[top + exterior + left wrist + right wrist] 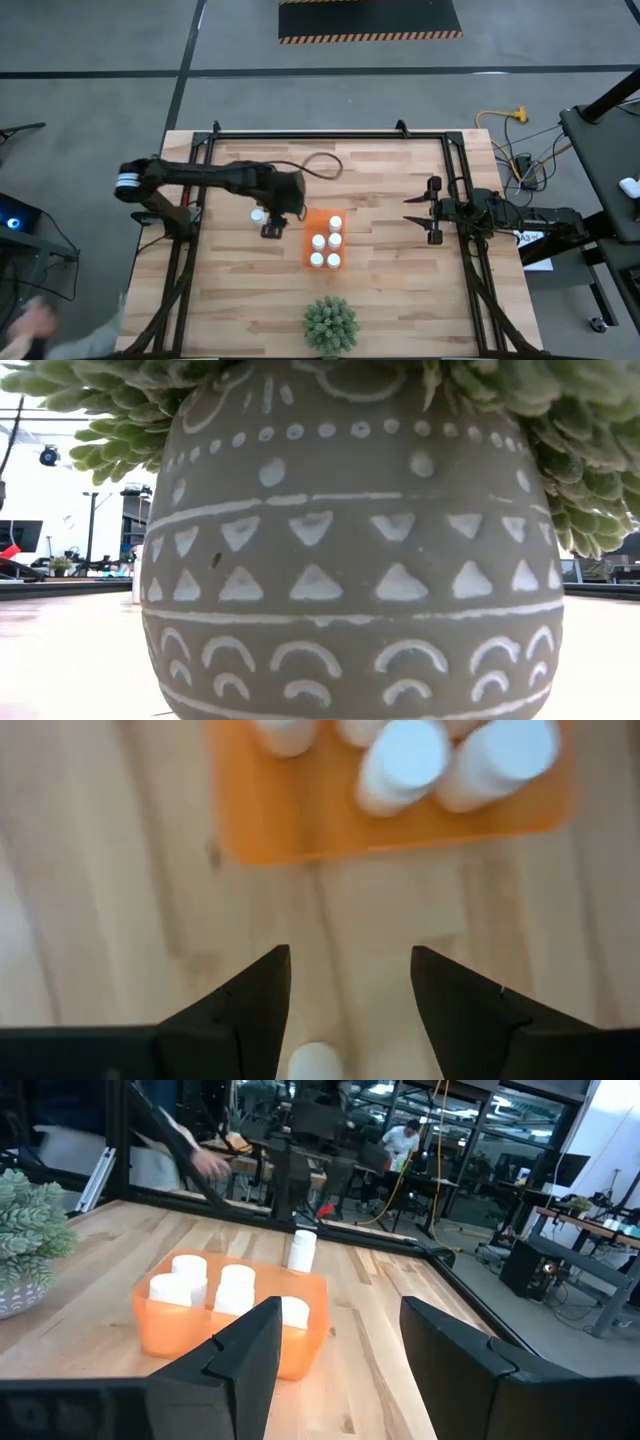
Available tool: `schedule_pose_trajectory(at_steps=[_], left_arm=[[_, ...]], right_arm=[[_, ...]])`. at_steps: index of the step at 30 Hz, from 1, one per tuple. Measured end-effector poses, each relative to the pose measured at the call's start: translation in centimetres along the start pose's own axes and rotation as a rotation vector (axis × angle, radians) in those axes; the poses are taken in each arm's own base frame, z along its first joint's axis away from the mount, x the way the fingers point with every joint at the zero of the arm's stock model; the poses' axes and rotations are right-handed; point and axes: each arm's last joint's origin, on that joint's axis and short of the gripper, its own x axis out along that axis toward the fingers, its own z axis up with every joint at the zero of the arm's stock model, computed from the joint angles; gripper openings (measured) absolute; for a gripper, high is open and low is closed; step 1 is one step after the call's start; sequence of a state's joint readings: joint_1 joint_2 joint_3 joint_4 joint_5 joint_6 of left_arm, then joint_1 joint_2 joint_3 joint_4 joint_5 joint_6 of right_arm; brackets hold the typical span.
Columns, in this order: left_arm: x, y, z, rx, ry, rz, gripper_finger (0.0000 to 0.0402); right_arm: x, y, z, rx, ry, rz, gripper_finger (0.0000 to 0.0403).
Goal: Pick and place pill bottles into a basket
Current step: Put the white pill bottle into the orange bin
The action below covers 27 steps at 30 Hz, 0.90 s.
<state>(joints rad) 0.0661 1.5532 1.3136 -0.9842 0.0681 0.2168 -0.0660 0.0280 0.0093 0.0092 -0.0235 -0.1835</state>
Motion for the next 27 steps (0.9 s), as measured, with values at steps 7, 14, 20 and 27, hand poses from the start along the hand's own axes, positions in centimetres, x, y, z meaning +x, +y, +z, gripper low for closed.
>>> schedule_pose_trajectory(at_steps=[7,14,20,27], left_arm=[[0.2,1.9,-5.4,-0.181,-0.018,0.053,0.0190],[0.8,2.1,-8.2,-0.326,0.033,0.125,0.0190],[1.6,1.9,-9.0,-0.406,0.062,0.123,0.0190],[2.1,1.7,-9.5,-0.433,0.086,0.119,0.0190]], right_arm=[[0.0,0.0,0.0,0.000,0.000,0.000,0.0194],[0.0,0.0,0.0,0.000,0.001,0.000,0.0194],[0.0,0.0,0.0,0.000,0.001,0.001,0.0194],[0.0,0.0,0.0,0.000,0.000,0.001,0.0194]])
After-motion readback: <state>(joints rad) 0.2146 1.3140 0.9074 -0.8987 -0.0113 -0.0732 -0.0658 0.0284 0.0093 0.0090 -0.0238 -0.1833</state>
